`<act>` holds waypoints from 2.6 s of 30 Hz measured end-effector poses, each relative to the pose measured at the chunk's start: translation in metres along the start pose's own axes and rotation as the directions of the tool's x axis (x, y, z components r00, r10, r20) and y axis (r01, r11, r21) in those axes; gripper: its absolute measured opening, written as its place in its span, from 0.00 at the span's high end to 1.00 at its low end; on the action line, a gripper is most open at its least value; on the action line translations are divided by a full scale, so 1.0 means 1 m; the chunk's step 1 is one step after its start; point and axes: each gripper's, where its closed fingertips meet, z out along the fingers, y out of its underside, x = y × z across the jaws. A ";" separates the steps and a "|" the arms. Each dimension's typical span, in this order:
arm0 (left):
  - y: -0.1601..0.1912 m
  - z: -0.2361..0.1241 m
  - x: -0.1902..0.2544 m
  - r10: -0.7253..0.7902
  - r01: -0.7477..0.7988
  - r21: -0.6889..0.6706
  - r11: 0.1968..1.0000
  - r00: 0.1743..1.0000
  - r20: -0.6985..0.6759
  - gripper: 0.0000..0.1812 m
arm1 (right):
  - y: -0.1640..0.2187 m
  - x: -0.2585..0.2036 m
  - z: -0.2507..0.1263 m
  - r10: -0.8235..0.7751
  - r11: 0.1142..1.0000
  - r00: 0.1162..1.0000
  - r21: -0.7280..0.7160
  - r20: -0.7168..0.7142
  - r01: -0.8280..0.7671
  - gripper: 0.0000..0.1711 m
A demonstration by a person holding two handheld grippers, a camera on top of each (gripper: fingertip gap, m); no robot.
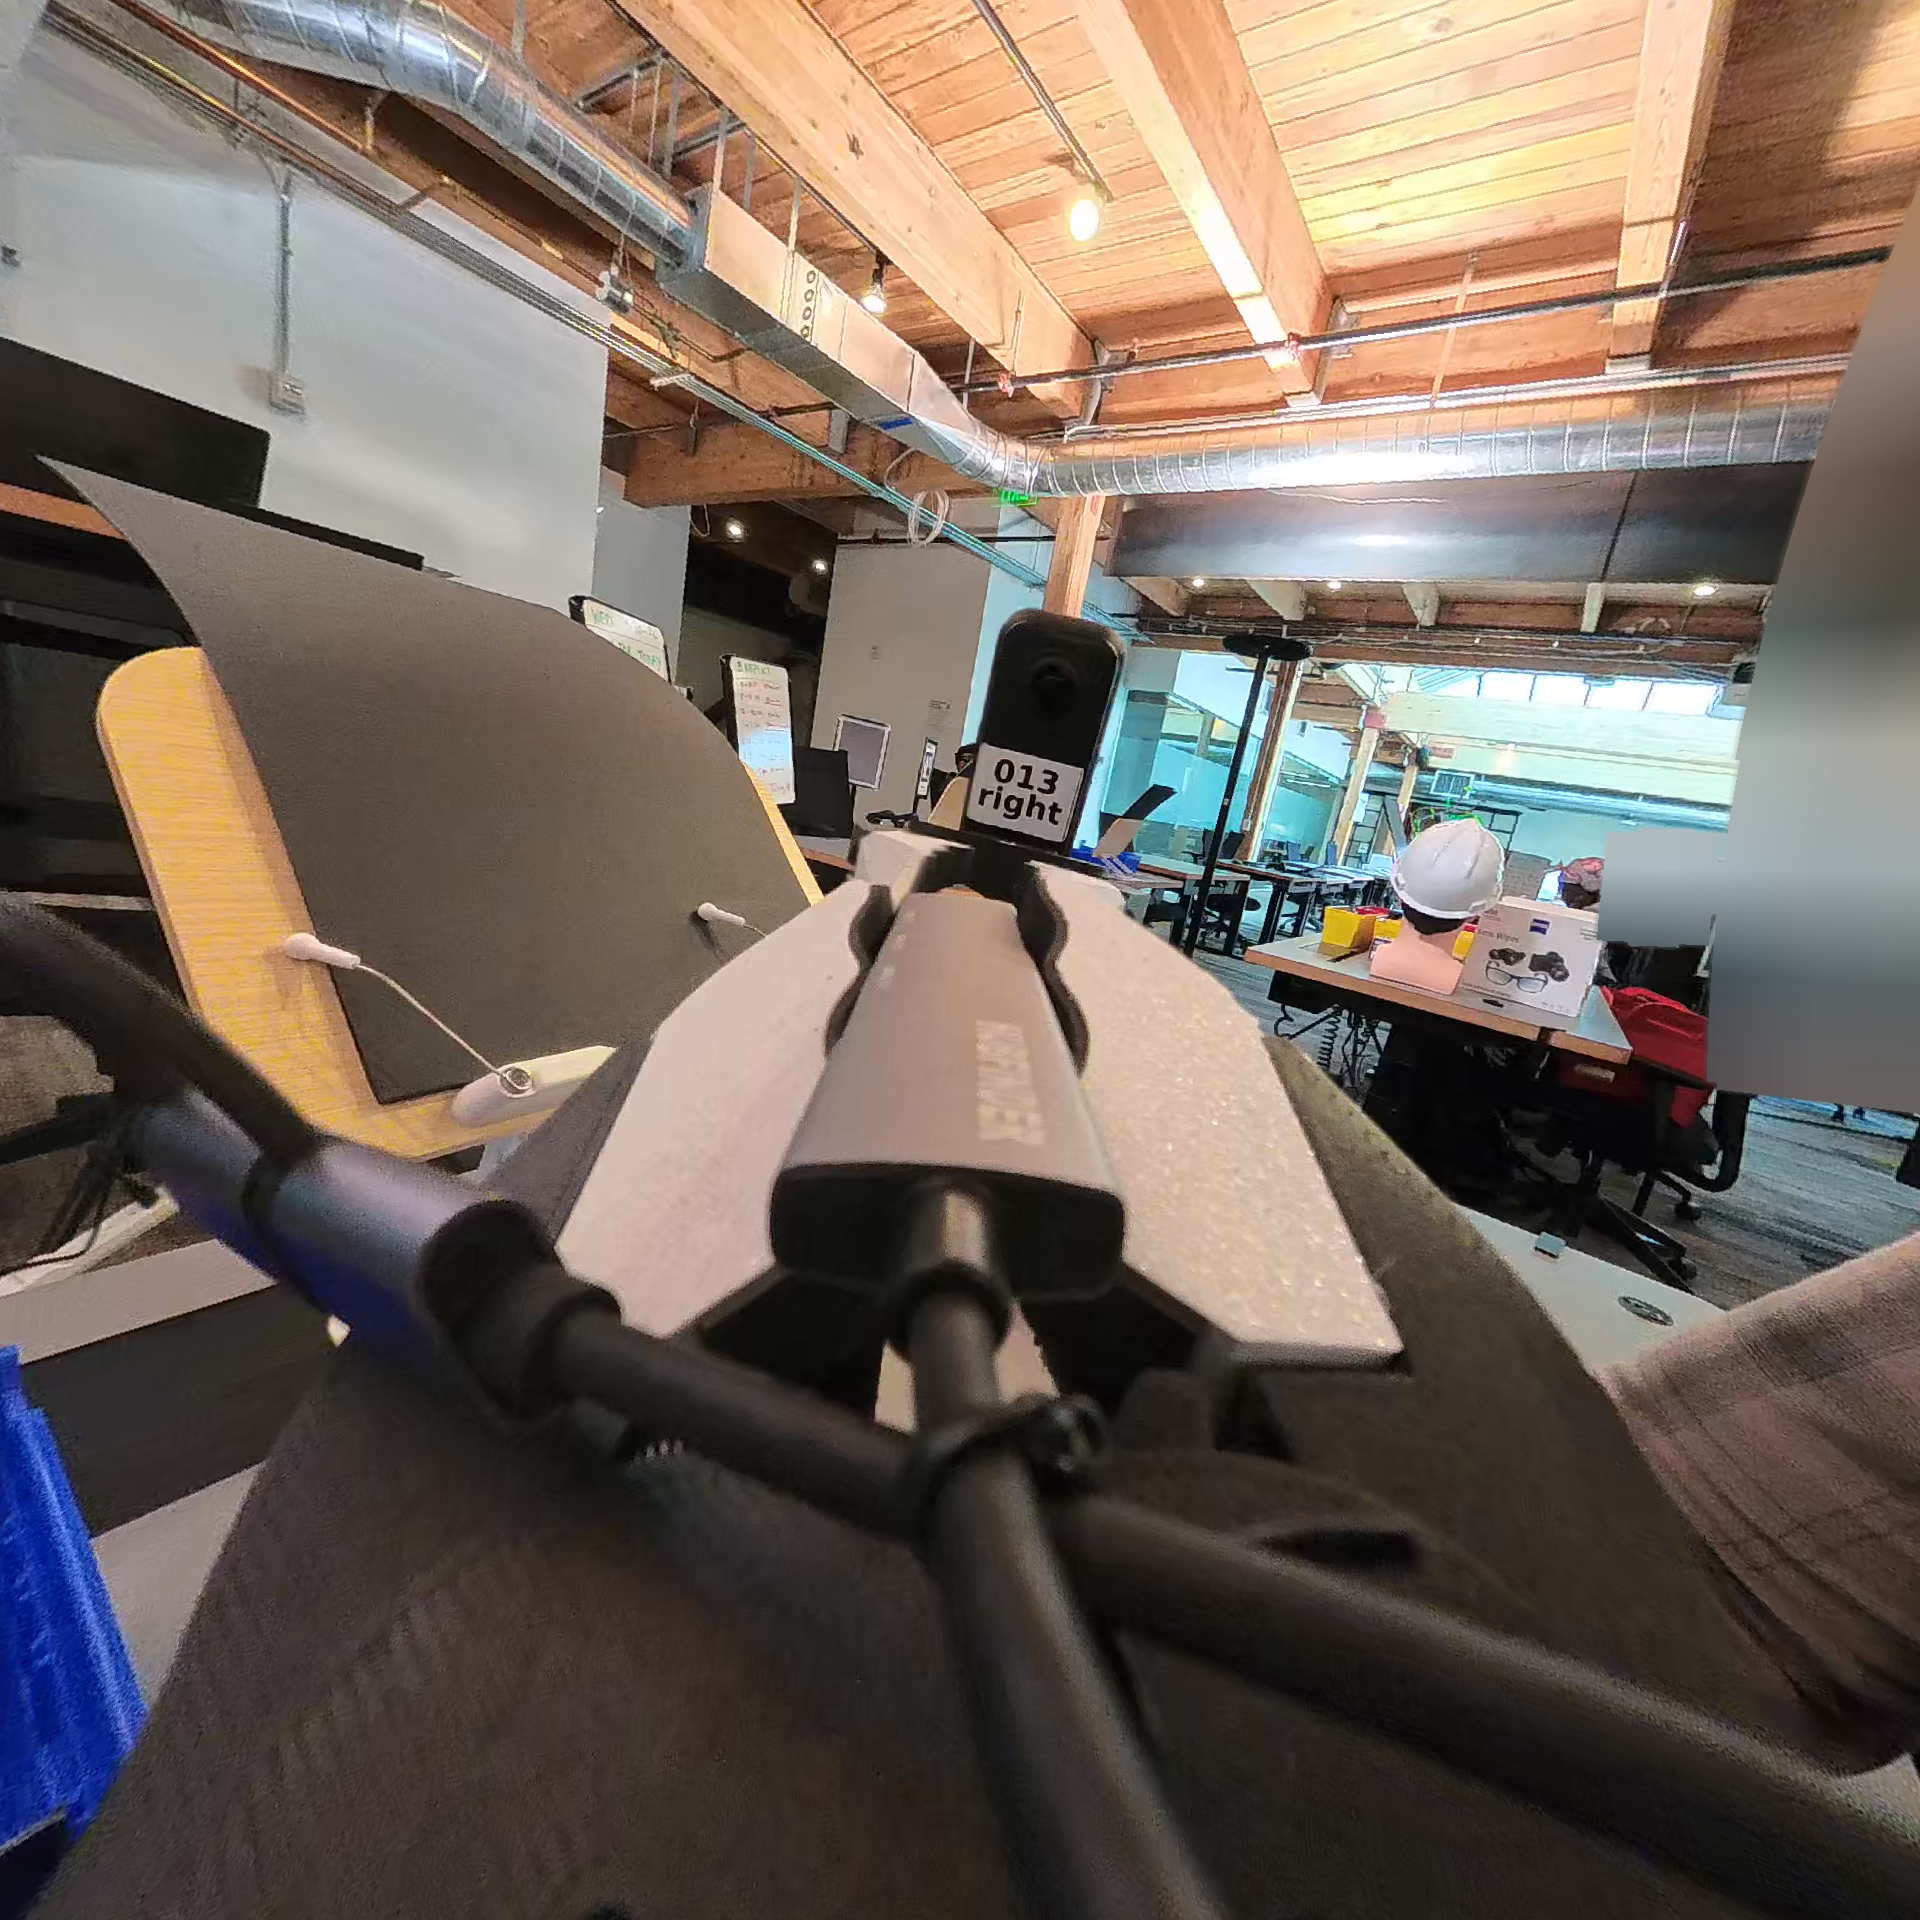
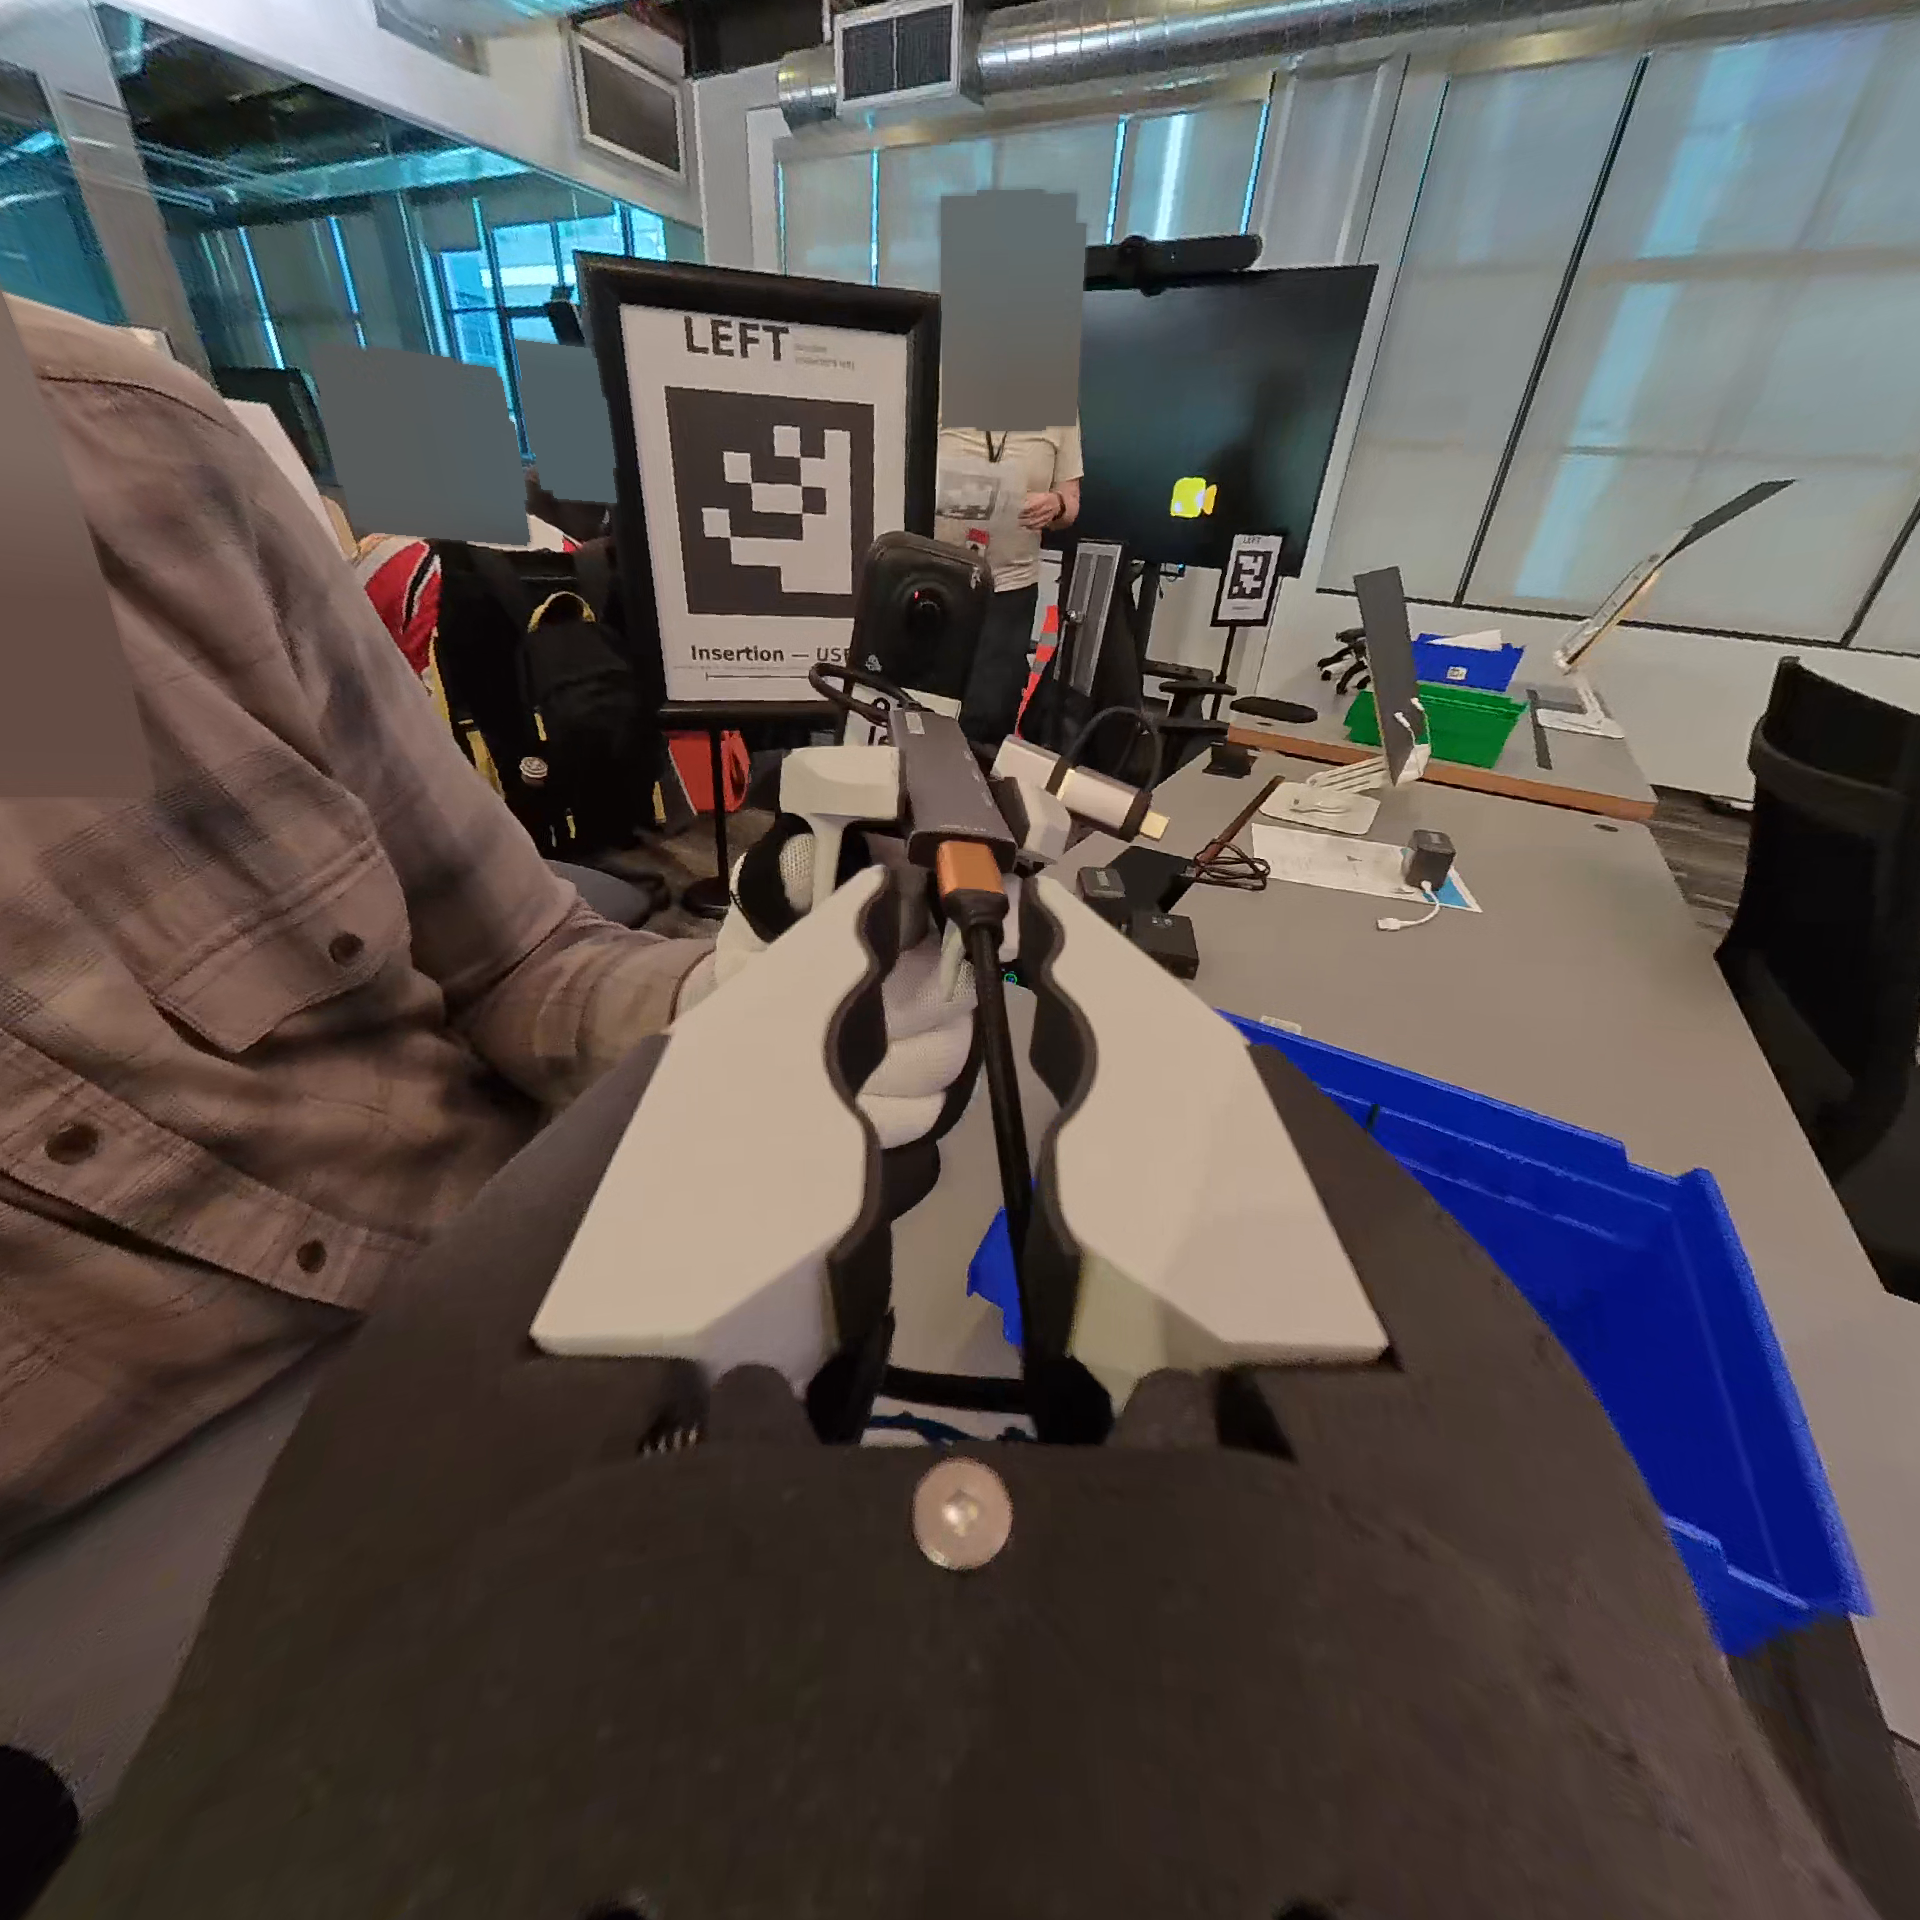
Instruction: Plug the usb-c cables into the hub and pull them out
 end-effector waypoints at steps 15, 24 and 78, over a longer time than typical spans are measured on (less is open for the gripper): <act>-0.001 -0.004 0.001 0.043 -0.043 0.039 0.998 0.999 -0.012 0.86 | -0.004 -0.002 0.010 0.079 0.990 0.993 0.111 0.093 -0.089 0.94; -0.009 -0.009 -0.001 0.048 -0.047 0.082 0.996 0.999 -0.016 0.86 | -0.008 0.000 0.017 0.065 0.984 0.995 0.162 0.078 -0.077 0.94; 0.035 0.064 0.042 0.177 -0.265 -0.308 0.914 0.942 -0.287 0.86 | 0.112 -0.095 -0.456 -0.248 0.802 0.239 -0.337 -0.939 -0.493 0.95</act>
